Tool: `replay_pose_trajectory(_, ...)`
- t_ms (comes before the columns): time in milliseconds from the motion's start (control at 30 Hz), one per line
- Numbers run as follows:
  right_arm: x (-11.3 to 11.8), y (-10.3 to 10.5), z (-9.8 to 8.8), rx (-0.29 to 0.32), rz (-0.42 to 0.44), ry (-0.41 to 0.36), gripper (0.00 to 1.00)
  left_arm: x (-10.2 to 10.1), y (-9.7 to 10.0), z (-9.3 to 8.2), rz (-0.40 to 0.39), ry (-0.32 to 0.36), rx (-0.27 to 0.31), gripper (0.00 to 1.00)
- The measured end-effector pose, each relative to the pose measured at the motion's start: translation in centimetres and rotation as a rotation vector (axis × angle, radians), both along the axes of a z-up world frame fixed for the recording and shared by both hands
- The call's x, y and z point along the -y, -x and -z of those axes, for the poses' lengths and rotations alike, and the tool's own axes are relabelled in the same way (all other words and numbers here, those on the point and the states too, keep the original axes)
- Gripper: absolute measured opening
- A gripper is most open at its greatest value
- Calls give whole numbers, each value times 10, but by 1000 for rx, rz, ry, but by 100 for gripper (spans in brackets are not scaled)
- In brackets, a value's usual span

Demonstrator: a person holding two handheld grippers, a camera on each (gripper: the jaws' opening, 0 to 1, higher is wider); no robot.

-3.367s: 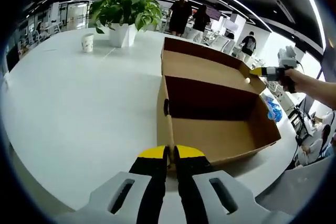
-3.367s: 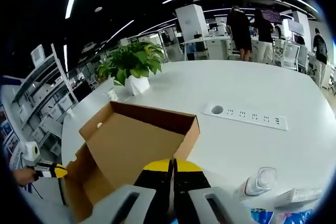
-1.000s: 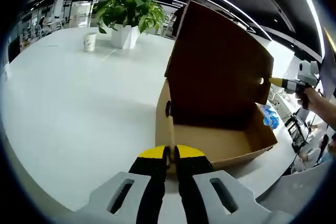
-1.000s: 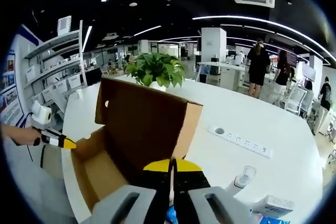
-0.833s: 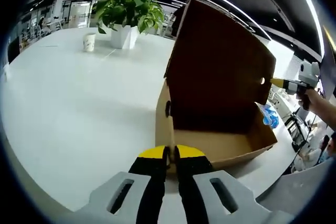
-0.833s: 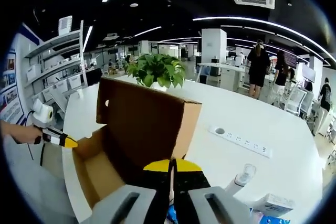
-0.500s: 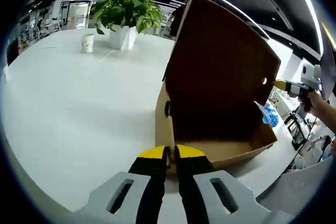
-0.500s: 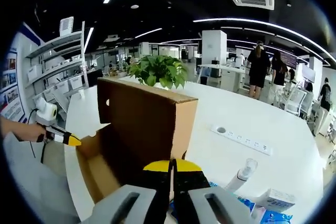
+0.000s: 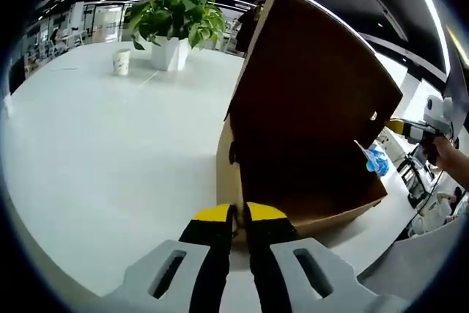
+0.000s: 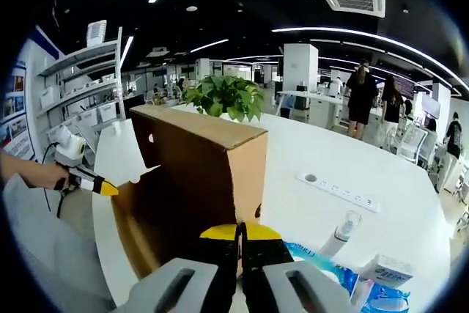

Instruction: Operate the shoe box by opening the lid, removing the specified soft item, and placing it in the target area until the item is outside and the box remains undamaged.

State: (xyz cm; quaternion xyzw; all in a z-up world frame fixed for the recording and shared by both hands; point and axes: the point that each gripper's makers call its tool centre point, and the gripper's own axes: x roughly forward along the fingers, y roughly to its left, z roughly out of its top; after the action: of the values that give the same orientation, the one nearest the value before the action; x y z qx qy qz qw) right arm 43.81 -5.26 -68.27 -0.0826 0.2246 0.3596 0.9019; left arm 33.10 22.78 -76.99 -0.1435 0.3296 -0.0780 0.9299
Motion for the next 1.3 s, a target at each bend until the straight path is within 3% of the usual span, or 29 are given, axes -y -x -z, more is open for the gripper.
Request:
replay_pose_trajectory(633, 3, 17, 16, -10, 35, -19, 0, 0, 0, 0, 48, -27, -6, 6)
replay_pose_trajectory(833, 3, 22, 19, -7, 47, -29, 0, -1, 1, -3, 93, -85, 9, 6)
replay_pose_trajectory(1033, 3, 25, 22, -15, 50, -32, 0, -8, -6, -21, 88, -111, 61, 2)
replay_pose_trajectory(1300, 4, 29, 25, -24, 60, -43, 0, -20, -18, -53, 74, -131, 136, 5)
